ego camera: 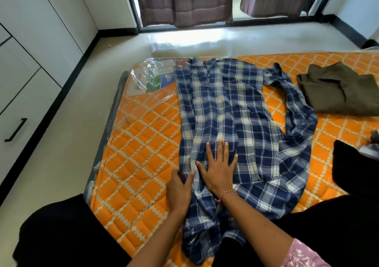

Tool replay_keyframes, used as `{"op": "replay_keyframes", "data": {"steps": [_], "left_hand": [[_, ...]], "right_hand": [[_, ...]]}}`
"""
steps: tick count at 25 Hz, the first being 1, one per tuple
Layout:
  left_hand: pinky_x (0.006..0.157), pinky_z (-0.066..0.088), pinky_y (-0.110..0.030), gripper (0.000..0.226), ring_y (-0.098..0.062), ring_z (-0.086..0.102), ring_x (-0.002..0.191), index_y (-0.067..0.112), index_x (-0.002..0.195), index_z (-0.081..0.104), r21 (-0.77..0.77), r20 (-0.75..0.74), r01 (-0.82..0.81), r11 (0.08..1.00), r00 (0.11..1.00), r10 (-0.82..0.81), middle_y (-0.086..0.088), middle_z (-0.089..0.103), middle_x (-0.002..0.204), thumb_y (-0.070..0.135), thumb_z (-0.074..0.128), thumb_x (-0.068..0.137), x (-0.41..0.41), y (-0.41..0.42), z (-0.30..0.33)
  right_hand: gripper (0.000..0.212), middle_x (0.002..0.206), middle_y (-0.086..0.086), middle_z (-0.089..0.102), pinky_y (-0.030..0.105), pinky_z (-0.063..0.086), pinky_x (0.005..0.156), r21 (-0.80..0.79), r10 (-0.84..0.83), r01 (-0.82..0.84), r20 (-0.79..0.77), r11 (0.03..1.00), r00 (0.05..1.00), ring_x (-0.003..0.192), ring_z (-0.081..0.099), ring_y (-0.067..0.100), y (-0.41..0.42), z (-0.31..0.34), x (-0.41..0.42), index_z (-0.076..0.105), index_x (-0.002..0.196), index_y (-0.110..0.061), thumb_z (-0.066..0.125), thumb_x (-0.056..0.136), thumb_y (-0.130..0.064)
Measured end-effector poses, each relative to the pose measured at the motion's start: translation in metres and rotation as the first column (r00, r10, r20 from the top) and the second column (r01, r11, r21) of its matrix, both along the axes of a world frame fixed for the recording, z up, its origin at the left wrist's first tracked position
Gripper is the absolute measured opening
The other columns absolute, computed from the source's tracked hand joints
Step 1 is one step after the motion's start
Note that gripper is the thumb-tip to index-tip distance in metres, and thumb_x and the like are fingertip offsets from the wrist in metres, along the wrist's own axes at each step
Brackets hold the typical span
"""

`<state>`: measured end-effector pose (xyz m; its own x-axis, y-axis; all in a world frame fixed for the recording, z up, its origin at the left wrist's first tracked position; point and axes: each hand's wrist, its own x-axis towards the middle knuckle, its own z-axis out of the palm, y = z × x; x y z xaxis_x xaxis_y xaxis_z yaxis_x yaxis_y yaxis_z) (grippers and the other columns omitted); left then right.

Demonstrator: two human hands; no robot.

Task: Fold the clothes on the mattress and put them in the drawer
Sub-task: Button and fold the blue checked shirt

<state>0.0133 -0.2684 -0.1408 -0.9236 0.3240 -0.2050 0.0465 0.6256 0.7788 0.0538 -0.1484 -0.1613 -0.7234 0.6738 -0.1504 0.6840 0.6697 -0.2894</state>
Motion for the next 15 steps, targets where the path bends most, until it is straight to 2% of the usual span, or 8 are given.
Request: {"op": "replay_keyframes", "data": {"steps": [3, 6, 8, 10, 11, 13, 14, 15], "left_hand": [[0.063, 0.044, -0.023, 0.021, -0.02, 0.062, 0.081, 0.006, 0.106, 0.061, -0.105, -0.032, 0.217, 0.97, 0.975, -0.222, -0.011, 0.068, 0.101, 0.024, 0.059, 0.094, -0.025, -0.019, 0.002], [0.078, 0.051, -0.037, 0.038, -0.025, 0.062, 0.096, 0.008, 0.119, 0.055, -0.395, 0.037, 0.337, 0.855, 0.935, -0.352, -0.01, 0.064, 0.113, 0.036, 0.057, 0.094, -0.049, -0.038, 0.006], [0.078, 0.051, -0.039, 0.045, -0.025, 0.06, 0.099, 0.013, 0.126, 0.049, -0.528, -0.233, 0.198, 0.826, 0.902, -0.365, -0.008, 0.061, 0.117, 0.042, 0.054, 0.093, -0.047, -0.018, 0.01], [0.096, 0.04, -0.044, 0.051, -0.028, 0.048, 0.125, 0.013, 0.137, 0.045, -0.449, -0.474, 0.21, 0.868, 0.768, -0.431, -0.01, 0.05, 0.139, 0.039, 0.052, 0.094, -0.036, 0.027, 0.011], [0.105, 0.03, -0.046, 0.053, -0.027, 0.035, 0.137, 0.014, 0.141, 0.041, -0.442, -0.5, 0.302, 0.845, 0.699, -0.511, -0.01, 0.038, 0.149, 0.04, 0.047, 0.096, -0.027, 0.055, 0.011], [0.115, 0.01, -0.048, 0.059, -0.023, 0.012, 0.147, 0.019, 0.148, 0.03, -0.551, -0.448, 0.462, 0.695, 0.538, -0.714, -0.007, 0.018, 0.158, 0.05, 0.034, 0.098, -0.008, 0.098, 0.005], [0.116, 0.009, -0.049, 0.06, -0.023, 0.011, 0.147, 0.02, 0.148, 0.031, -0.607, -0.436, 0.511, 0.608, 0.426, -0.793, -0.007, 0.017, 0.158, 0.053, 0.033, 0.097, 0.005, 0.118, -0.001], [0.115, 0.011, -0.051, 0.061, -0.024, 0.014, 0.147, 0.02, 0.147, 0.033, -0.654, -0.404, 0.549, 0.521, 0.329, -0.854, -0.008, 0.02, 0.158, 0.054, 0.034, 0.097, 0.017, 0.136, -0.006]], "right_hand": [[0.077, 0.147, 0.005, -0.037, 0.06, -0.018, 0.108, -0.033, 0.092, -0.089, 0.097, 0.996, 0.991, 0.139, -0.034, 0.027, 0.001, 0.005, -0.001, -0.01, 0.15, -0.033, 0.019, 0.09, -0.071], [0.081, 0.149, 0.003, -0.036, 0.06, -0.018, 0.108, -0.099, 0.141, -0.129, 0.122, 0.987, 0.982, 0.14, -0.032, 0.026, -0.009, 0.005, 0.003, -0.014, 0.149, -0.032, 0.019, 0.087, -0.074], [0.075, 0.154, 0.004, -0.028, 0.056, -0.017, 0.11, -0.086, 0.09, -0.085, 0.046, 0.993, 0.995, 0.142, -0.027, 0.023, -0.004, 0.009, 0.007, -0.008, 0.151, -0.032, 0.02, 0.091, -0.069], [0.067, 0.159, 0.007, -0.014, 0.055, -0.011, 0.113, -0.038, -0.057, 0.056, -0.034, 0.998, 0.998, 0.146, -0.017, 0.022, 0.02, 0.017, 0.016, 0.002, 0.152, -0.028, 0.021, 0.096, -0.059], [0.064, 0.16, 0.008, -0.008, 0.055, -0.007, 0.114, -0.033, -0.154, 0.152, -0.055, 0.988, 0.987, 0.147, -0.012, 0.023, 0.039, 0.023, 0.027, 0.007, 0.153, -0.025, 0.024, 0.098, -0.054], [0.057, 0.159, 0.011, 0.009, 0.055, 0.006, 0.115, -0.022, -0.393, 0.393, -0.109, 0.919, 0.913, 0.147, 0.005, 0.026, 0.075, 0.031, 0.055, 0.02, 0.151, -0.019, 0.033, 0.101, -0.042], [0.051, 0.156, 0.014, 0.021, 0.053, 0.016, 0.113, -0.03, -0.557, 0.561, -0.174, 0.827, 0.812, 0.144, 0.017, 0.029, 0.095, 0.034, 0.073, 0.029, 0.147, -0.016, 0.037, 0.101, -0.034], [0.044, 0.149, 0.016, 0.033, 0.05, 0.027, 0.108, -0.113, -0.742, 0.738, -0.215, 0.665, 0.635, 0.137, 0.03, 0.033, 0.116, 0.04, 0.09, 0.039, 0.142, -0.013, 0.04, 0.1, -0.026]]}}
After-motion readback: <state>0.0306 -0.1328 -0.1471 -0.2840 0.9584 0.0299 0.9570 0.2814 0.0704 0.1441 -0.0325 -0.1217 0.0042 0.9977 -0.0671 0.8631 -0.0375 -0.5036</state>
